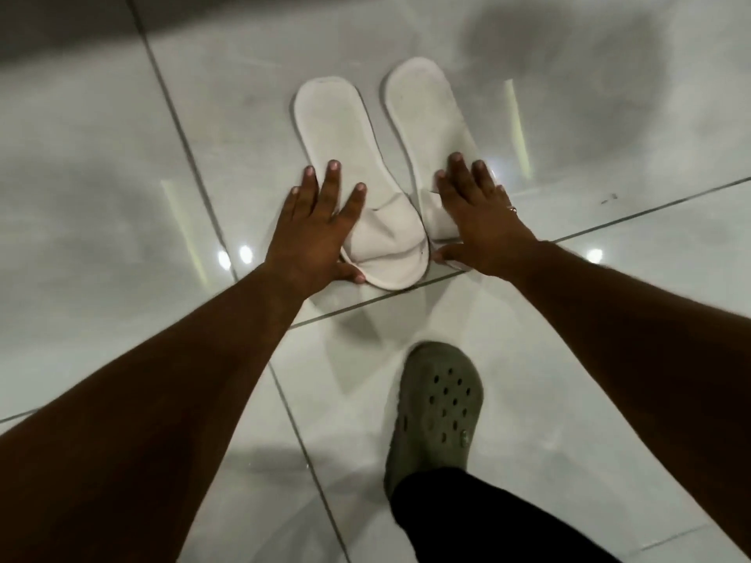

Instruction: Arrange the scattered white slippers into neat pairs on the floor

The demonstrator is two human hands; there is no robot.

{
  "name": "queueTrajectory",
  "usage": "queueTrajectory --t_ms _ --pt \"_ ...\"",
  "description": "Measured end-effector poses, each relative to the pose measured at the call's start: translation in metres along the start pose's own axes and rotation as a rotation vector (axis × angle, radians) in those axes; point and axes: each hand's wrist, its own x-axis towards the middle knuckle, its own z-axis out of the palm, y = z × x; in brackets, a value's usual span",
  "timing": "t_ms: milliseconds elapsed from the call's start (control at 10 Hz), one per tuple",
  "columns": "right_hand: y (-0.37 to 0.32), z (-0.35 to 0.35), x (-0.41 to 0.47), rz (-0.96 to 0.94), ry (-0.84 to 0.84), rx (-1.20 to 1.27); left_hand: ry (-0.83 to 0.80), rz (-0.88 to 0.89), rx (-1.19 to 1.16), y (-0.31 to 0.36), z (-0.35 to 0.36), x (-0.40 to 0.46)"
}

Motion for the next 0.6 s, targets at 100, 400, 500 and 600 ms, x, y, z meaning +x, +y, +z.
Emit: queueTrajectory --t_ms 100,400,500,600 --pt "0.058 -0.022 0.002 0.02 -0.01 0.0 0.002 0.047 0.02 0.041 -0.011 0.047" --pt "0.136 -0.029 -0.027 0.094 0.002 0.041 -0.074 0.08 0.069 0.111 -0.029 0.098" --pt "0.122 -0.038 -0.03 0.09 0.018 0.037 -0.122 0.099 0.131 0.104 -0.044 0.088" --pt "0.096 -0.057 -0.046 0.104 0.063 0.052 -0.138 0.098 0.198 0.095 -0.065 0.058"
